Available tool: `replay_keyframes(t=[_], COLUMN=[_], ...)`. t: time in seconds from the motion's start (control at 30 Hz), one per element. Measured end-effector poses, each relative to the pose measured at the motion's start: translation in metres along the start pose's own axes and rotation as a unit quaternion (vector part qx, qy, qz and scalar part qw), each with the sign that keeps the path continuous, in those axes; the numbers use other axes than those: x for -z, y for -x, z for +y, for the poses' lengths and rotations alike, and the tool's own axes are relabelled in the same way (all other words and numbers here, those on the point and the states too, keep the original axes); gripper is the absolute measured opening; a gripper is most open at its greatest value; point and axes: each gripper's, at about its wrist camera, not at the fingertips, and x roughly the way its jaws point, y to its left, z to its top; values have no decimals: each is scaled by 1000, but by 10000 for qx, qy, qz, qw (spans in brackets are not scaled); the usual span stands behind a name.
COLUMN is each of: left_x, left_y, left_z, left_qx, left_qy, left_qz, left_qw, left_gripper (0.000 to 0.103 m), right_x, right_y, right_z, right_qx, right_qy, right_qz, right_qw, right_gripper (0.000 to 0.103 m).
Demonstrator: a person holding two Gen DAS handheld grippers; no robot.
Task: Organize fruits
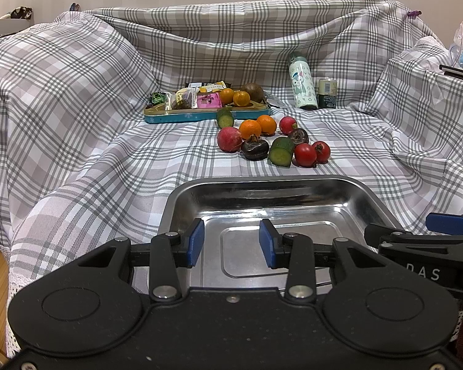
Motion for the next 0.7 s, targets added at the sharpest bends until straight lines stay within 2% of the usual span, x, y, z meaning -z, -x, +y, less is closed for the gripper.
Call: replay_keyframes(t=[0.53,0.7], left_x=[2,-9], left_y=[-2,1], left_z=[4,14], left_qx=[30,184], left_qy=[38,263], left_qz=[17,44], left_qw=[10000,9995], left_gripper=[47,47], right_x=[0,-10], right_y=[-1,-5], right_z=[-3,-8], right_qx=[94,-15], right_qy=[-122,-236], right_qz=[11,180], right_qw=[9999,9996], right_gripper=[83,83])
